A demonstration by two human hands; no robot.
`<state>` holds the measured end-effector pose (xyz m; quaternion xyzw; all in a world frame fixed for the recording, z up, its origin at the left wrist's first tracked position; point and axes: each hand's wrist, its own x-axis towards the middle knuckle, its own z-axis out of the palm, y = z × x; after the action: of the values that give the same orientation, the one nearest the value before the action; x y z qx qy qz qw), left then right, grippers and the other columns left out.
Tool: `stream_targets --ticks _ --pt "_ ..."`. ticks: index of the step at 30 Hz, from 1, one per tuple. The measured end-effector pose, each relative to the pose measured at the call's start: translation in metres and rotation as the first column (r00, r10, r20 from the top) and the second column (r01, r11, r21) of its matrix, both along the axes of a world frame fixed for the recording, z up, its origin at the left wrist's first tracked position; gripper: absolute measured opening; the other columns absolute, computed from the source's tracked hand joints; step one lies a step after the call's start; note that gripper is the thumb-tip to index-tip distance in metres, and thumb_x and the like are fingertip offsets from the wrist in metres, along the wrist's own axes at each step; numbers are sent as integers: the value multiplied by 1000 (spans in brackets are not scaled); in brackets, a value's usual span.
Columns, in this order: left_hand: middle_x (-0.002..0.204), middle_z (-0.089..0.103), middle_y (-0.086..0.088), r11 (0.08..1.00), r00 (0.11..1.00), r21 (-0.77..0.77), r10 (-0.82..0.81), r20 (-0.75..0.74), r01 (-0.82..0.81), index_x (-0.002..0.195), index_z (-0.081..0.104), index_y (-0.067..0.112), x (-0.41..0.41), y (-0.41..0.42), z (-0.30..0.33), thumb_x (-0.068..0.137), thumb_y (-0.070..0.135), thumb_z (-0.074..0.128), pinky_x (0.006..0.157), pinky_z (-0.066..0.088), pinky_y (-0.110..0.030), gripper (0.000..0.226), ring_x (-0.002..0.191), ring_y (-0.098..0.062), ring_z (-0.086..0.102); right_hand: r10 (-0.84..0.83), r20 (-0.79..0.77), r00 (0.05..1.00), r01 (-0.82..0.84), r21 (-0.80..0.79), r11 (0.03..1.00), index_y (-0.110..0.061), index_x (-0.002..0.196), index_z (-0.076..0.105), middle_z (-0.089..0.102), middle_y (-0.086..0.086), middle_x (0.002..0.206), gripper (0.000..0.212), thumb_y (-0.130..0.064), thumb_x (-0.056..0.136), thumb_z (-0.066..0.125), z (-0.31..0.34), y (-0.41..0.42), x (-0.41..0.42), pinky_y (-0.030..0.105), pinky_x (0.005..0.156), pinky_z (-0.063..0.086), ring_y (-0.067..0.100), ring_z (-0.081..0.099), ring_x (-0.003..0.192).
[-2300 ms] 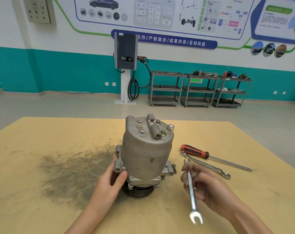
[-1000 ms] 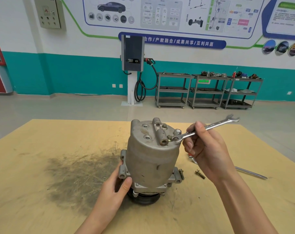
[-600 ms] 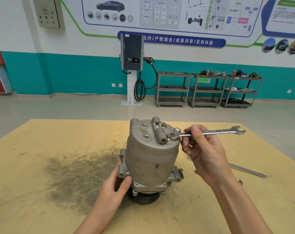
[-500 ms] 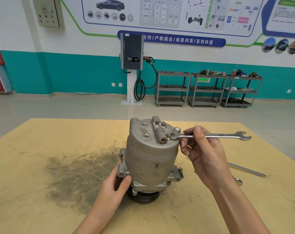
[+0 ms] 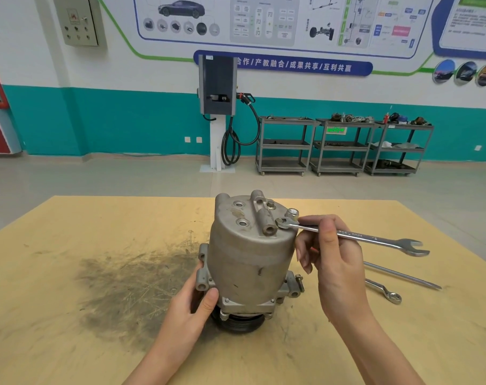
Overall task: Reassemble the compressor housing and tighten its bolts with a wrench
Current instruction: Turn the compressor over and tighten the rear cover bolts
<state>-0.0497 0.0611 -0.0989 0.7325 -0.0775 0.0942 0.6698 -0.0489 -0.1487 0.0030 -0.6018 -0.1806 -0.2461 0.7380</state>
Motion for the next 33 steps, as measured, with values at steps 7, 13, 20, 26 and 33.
stream_targets --ticks 7,13,20,26,33 --pt "133 60 30 1000 1000 14 -5 21 5 147 46 25 0 0 -2 59 93 60 112 38 -25 112 129 6 52 11 -28 1000 -9 55 998 -11 92 49 54 4 57 33 -43 93 41 -1 -2 0 22 44 36 15 43 50" --pt "139 60 19 1000 1000 -7 -3 1 3 148 45 25 -1 0 -1 58 93 61 118 37 -37 115 133 0 51 153 -126 980 -134 150 980 -12 87 47 52 4 58 29 -39 98 45 6 -15 11 21 43 35 17 43 51" --pt "141 59 18 1000 1000 -11 -3 -7 3 149 44 24 0 0 0 57 93 61 119 35 -40 116 133 0 50 224 -73 972 -206 201 958 -17 85 55 53 5 59 24 -38 93 50 4 -11 12 21 43 37 15 45 51" --pt "142 57 20 1000 1000 -3 -9 -9 9 149 43 25 0 1 -1 54 95 60 119 36 -36 119 133 3 49 108 -13 994 -105 138 985 -25 78 59 55 6 58 24 -47 86 56 3 -6 6 19 43 39 15 46 48" --pt "135 61 26 1000 1000 4 -10 18 9 148 45 24 1 1 -2 55 94 61 112 39 -21 118 129 6 52 114 25 993 -116 101 988 -10 88 52 59 9 56 39 -48 86 59 -2 -2 3 17 45 40 14 48 45"
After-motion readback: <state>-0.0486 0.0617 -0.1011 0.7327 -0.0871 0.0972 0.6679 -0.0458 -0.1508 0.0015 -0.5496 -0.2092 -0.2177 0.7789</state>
